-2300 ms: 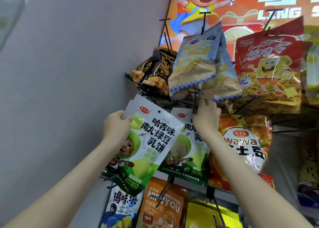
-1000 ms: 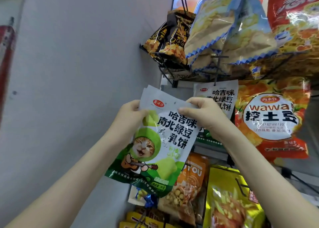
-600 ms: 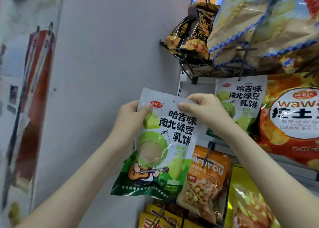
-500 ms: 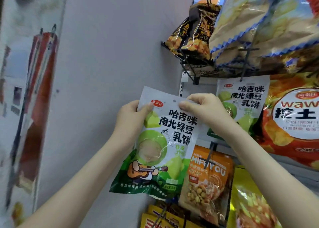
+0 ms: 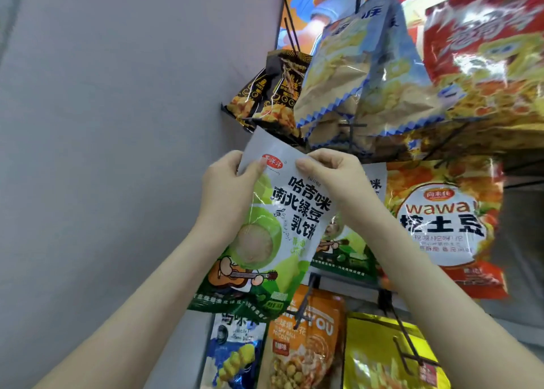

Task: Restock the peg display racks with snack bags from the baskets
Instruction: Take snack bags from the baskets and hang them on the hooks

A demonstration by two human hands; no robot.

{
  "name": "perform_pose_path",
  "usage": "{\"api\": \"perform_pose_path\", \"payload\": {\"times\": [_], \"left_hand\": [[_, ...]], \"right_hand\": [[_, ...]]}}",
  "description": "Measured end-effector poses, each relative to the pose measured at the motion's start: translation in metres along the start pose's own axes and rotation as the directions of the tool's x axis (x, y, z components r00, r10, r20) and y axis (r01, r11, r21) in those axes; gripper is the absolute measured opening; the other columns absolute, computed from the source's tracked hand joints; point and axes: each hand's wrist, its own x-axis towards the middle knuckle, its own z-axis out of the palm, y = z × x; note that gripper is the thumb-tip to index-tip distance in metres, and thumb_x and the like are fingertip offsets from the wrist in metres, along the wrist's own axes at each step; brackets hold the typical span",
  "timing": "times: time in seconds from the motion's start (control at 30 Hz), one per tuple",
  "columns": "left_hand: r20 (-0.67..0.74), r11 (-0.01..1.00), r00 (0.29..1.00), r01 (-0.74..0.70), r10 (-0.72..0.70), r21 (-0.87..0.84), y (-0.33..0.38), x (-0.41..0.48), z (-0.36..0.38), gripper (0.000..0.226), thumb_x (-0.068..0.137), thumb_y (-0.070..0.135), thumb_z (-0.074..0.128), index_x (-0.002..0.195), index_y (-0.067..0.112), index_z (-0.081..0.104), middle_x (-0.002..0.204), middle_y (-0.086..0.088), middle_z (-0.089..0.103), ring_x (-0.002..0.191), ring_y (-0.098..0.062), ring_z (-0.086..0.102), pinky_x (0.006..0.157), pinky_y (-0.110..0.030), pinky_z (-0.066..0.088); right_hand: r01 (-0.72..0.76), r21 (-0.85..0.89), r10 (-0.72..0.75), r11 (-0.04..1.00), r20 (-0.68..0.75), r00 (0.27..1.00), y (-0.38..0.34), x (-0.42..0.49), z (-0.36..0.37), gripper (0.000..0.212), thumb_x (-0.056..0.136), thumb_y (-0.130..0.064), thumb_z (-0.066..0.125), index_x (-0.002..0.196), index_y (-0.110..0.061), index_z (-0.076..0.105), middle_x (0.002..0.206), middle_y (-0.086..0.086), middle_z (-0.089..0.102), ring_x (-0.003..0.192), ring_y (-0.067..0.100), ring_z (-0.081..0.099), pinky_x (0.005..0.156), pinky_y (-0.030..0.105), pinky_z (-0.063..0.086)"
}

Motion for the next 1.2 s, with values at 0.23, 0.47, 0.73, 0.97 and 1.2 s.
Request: {"api": "perform_pose_path", "payload": {"times": [0.23,0.47,0.73,0.97,1.2], "left_hand": [[0.018,0.999,0.999,-0.037,0.036,0.006,-0.008,0.021,0.073,0.04,0.091,0.03,0.061,0.069,0.002,0.043,0.064,-0.006,0.042,0.06,-0.016,0.038,0.057,-0.036,0.039],[-0.014,0.997,0.998,0.064,-0.064,-0.048,-0.023,0.032,0.104,0.039,0.091,0.026,0.059,0.062,0.015,0.035,0.057,0.004,0.038,0.055,-0.013,0.034,0.051,-0.026,0.026],[0.027,0.993,0.994,0.104,-0.102,-0.062,-0.04,0.044,0.109,0.032,0.093,0.03,0.058,0.071,0.008,0.05,0.066,-0.003,0.051,0.063,-0.018,0.047,0.058,-0.031,0.035],[0.078,0.972,0.984,0.145,-0.162,0.188,-0.055,0.044,0.12,0.02,0.094,0.029,0.055,0.082,0.014,0.05,0.079,-0.003,0.055,0.077,-0.023,0.049,0.058,-0.031,0.032],[0.292,0.55,0.803,-0.576,0.52,0.605,-0.097,0.023,0.129,0.055,0.088,0.031,0.054,0.138,0.01,0.045,0.152,-0.02,0.03,0.14,-0.036,0.025,0.115,-0.049,0.021]], "right_hand": [[-0.027,-0.119,0.0,0.992,-0.218,0.976,0.012,0.015,-0.054,0.006,0.088,-0.023,0.067,0.084,-0.02,0.07,0.088,0.002,0.071,0.086,0.02,0.066,0.077,0.034,0.052],[-0.018,-0.273,-0.063,0.962,-0.286,0.956,0.022,0.037,-0.063,0.006,0.087,-0.022,0.067,0.084,-0.026,0.069,0.088,-0.003,0.07,0.086,0.017,0.065,0.082,0.04,0.052],[-0.083,-0.364,-0.018,0.928,-0.265,0.964,0.022,0.055,-0.065,0.016,0.091,-0.024,0.061,0.084,-0.013,0.071,0.081,0.007,0.067,0.07,0.015,0.056,0.059,0.026,0.04],[-0.185,-0.671,-0.02,0.718,-0.286,0.958,0.044,0.065,-0.067,0.021,0.094,-0.02,0.055,0.104,-0.005,0.065,0.095,0.01,0.062,0.094,0.03,0.058,0.07,0.033,0.041],[-0.092,-0.996,-0.688,-0.02,-0.052,0.724,0.093,0.027,-0.062,0.03,0.071,0.001,0.042,0.093,-0.013,0.058,0.101,0.006,0.049,0.095,0.025,0.043,0.09,0.039,0.027]]}}
